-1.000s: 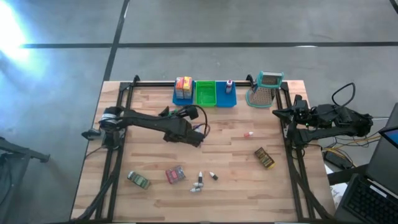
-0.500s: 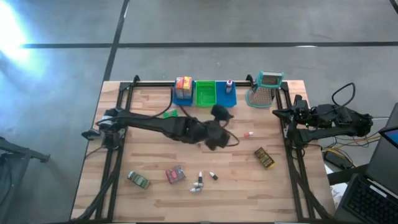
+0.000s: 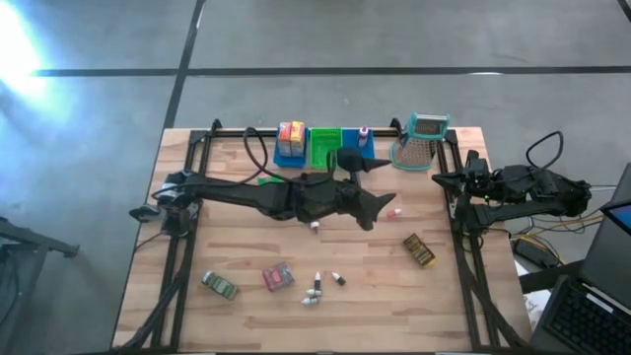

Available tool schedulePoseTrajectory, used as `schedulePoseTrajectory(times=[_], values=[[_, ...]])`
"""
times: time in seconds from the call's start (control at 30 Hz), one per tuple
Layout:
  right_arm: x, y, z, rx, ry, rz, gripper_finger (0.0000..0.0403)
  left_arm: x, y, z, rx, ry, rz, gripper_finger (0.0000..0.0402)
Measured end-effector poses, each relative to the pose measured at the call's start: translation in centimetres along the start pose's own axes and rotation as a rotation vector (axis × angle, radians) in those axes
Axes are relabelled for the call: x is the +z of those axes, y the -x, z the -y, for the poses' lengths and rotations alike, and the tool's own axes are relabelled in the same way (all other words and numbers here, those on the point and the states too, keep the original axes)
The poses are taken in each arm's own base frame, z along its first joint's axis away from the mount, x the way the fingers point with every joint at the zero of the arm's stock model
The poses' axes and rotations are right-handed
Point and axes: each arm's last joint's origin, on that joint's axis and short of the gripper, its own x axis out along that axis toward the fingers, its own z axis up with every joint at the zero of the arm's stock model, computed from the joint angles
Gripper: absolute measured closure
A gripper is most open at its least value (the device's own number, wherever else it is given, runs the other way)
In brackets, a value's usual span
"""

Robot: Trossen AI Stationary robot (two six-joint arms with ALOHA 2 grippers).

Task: Pick & Place Kitchen Items
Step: Put the large purple food coloring into the right blue bin

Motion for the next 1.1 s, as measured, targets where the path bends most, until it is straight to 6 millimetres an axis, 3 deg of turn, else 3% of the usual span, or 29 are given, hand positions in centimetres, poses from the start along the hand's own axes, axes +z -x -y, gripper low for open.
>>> schedulePoseTrajectory(times=[0.27,0.43,0.63,0.87,1.1], values=[[0.0,0.0,0.0,0.0,0.0,0.0,0.0394,-0.2,0.0,0.2,-0.034,-0.013,0.002,0.0003],[0.0,0.0,0.0,0.0,0.0,0.0,0.0394,-0.1,0.1,0.4,-0.043,0.188,-0.002,0.0002],[0.0,0.0,0.0,0.0,0.0,0.0,0.0394,0.5,0.5,0.6,0.0,0.272,-0.029,0.0003],[0.0,0.0,0.0,0.0,0.0,0.0,0.0394,1.4,3.0,1.7,-0.105,0.201,-0.162,0.0003],[0.0,0.0,0.0,0.0,0.0,0.0,0.0394,4.4,6.0,2.2,-0.155,0.287,-0.091,0.0003]])
